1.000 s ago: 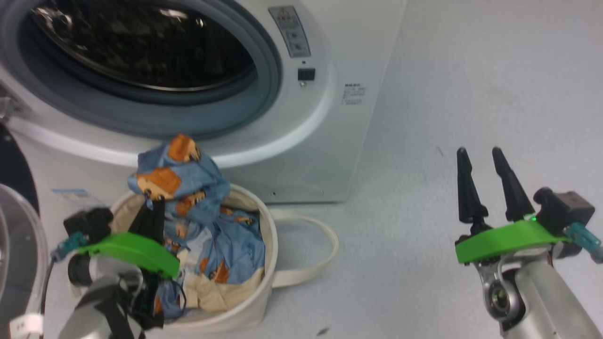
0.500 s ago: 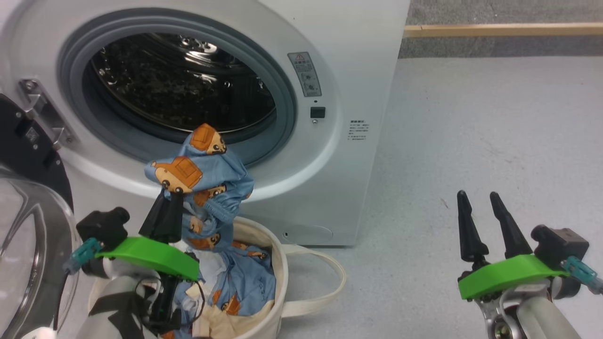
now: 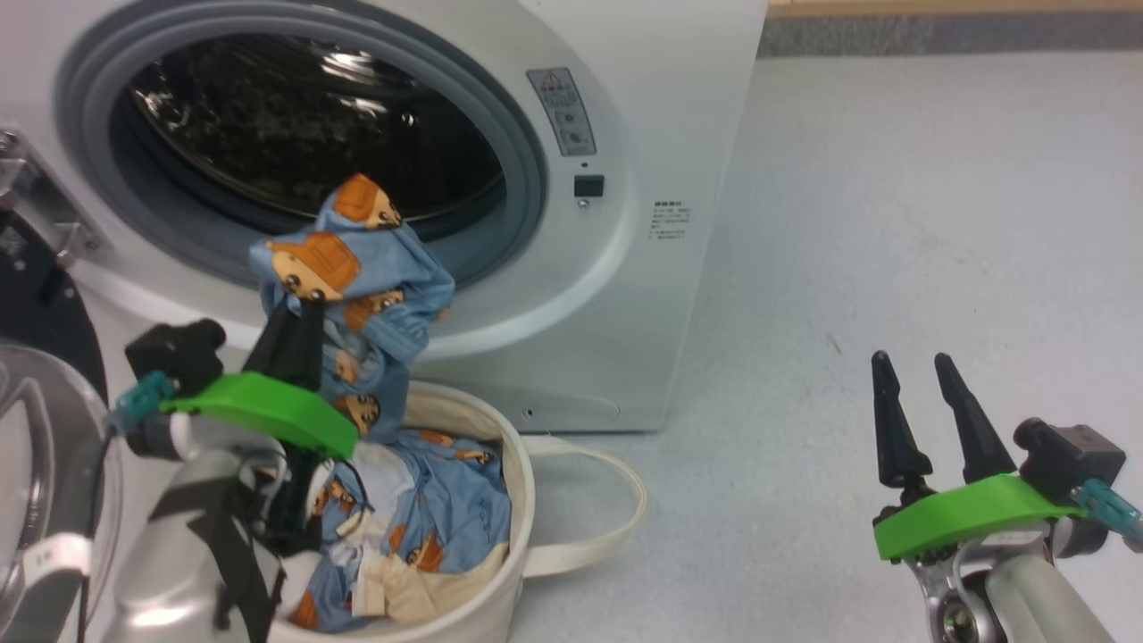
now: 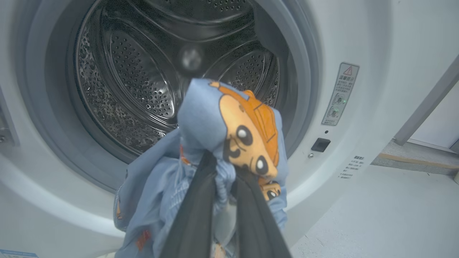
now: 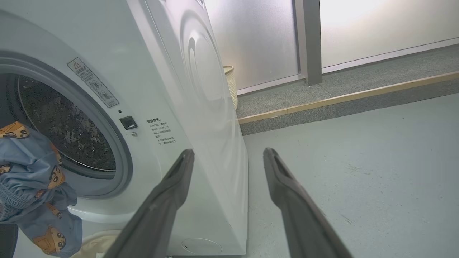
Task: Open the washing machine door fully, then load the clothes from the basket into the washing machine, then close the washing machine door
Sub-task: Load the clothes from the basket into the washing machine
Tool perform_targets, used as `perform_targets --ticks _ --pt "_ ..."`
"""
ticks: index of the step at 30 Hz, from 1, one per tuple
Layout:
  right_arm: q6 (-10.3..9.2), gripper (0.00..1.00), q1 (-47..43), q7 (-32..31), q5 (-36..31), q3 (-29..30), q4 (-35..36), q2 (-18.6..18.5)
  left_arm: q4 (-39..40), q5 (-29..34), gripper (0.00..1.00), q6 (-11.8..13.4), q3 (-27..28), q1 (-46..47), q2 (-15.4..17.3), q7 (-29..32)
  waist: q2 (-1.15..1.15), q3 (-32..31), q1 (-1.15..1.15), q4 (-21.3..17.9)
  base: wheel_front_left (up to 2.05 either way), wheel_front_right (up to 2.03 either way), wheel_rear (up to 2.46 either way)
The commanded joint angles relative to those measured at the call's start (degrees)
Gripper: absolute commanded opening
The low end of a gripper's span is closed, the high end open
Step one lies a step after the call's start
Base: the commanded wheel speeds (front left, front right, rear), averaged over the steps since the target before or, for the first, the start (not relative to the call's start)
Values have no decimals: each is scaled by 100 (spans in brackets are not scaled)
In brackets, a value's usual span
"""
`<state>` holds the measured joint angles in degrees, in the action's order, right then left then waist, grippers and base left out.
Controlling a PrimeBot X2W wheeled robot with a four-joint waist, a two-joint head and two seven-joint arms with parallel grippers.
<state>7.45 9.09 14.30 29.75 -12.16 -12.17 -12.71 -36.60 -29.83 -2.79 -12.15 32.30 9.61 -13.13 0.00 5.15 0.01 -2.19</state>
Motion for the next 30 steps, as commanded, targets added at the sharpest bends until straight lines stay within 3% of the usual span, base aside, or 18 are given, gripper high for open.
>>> perform_targets --ticks 1,20,26,30 --pt "3 100 210 70 -57 -61 228 -75 -9 20 0 -9 221 423 243 -27 0 172 -1 -77 0 0 0" --pt "3 100 562 66 -446 130 585 30 -2327 220 0 -323 225 2815 604 -181 0 1572 -1 -551 0 0 0" --pt "3 100 551 -33 -579 280 819 -69 -2321 445 0 -325 280 3374 703 -185 0 1969 -1 -734 0 0 0" --pt "3 100 515 -80 -638 405 1017 -24 -1404 640 0 -262 676 3650 819 -185 0 2270 -1 -785 0 0 0"
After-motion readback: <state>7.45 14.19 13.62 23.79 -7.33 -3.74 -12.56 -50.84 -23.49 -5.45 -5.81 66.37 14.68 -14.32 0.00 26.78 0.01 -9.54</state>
